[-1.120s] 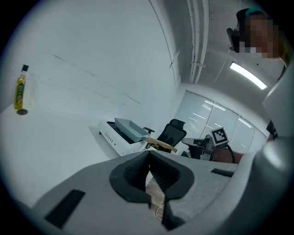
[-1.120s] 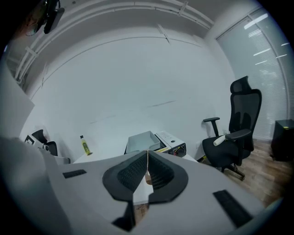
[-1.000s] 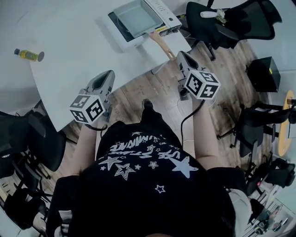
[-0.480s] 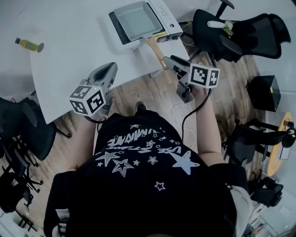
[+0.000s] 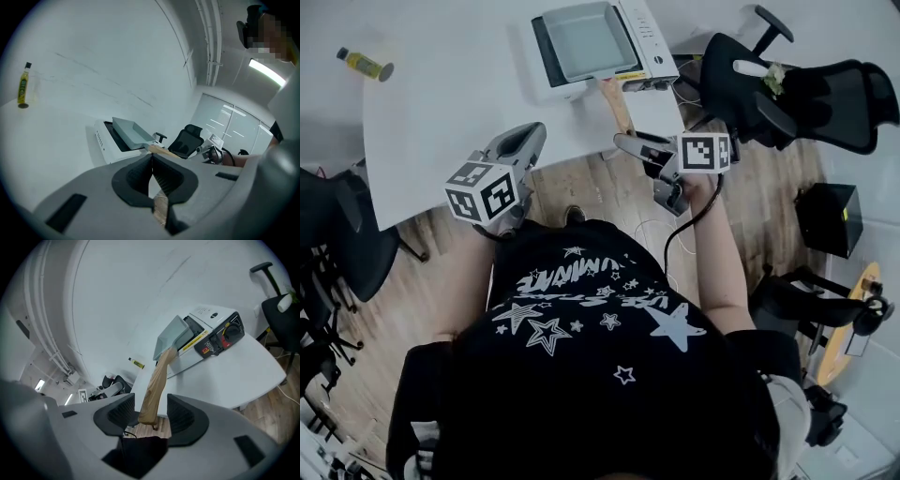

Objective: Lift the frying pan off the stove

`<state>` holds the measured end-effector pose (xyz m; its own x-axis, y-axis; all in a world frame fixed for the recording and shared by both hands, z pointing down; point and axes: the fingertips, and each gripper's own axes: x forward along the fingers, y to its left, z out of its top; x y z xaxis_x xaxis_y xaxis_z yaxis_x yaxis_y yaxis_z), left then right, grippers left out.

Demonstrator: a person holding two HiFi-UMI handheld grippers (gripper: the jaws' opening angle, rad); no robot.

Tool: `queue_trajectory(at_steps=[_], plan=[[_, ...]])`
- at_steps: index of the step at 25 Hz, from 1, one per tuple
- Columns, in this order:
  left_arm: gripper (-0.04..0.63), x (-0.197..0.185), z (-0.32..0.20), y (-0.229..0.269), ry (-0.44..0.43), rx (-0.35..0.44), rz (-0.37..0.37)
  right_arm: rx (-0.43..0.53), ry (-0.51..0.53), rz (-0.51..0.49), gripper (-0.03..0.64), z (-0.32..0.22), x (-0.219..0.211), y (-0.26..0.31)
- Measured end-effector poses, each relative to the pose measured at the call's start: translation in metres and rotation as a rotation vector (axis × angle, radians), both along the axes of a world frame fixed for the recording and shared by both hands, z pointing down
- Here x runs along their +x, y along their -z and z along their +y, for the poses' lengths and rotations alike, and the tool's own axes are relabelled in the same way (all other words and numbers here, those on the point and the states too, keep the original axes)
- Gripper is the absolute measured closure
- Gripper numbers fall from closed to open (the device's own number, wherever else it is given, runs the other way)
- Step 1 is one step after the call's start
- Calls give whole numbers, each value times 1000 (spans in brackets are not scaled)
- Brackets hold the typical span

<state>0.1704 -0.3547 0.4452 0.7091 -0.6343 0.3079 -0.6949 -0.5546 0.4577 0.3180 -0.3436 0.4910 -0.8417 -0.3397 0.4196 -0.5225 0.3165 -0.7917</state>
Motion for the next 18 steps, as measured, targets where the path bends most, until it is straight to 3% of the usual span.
queue_trajectory(at_steps=[8,10,17,18], plan=[[588,16,-7,-10,-34,-51,35,4,68,-158,422,-3,-17,14],[588,22,-9,-12,-46,-64,47,15,83,-196,462,-5,-19,19],[584,48,-21,-23,-73,-130,74,-22,109,-206,497,-1,-20,15],[559,54,-20,-24,-96,-148,92,-26,110,-215,499,0,-21,16]])
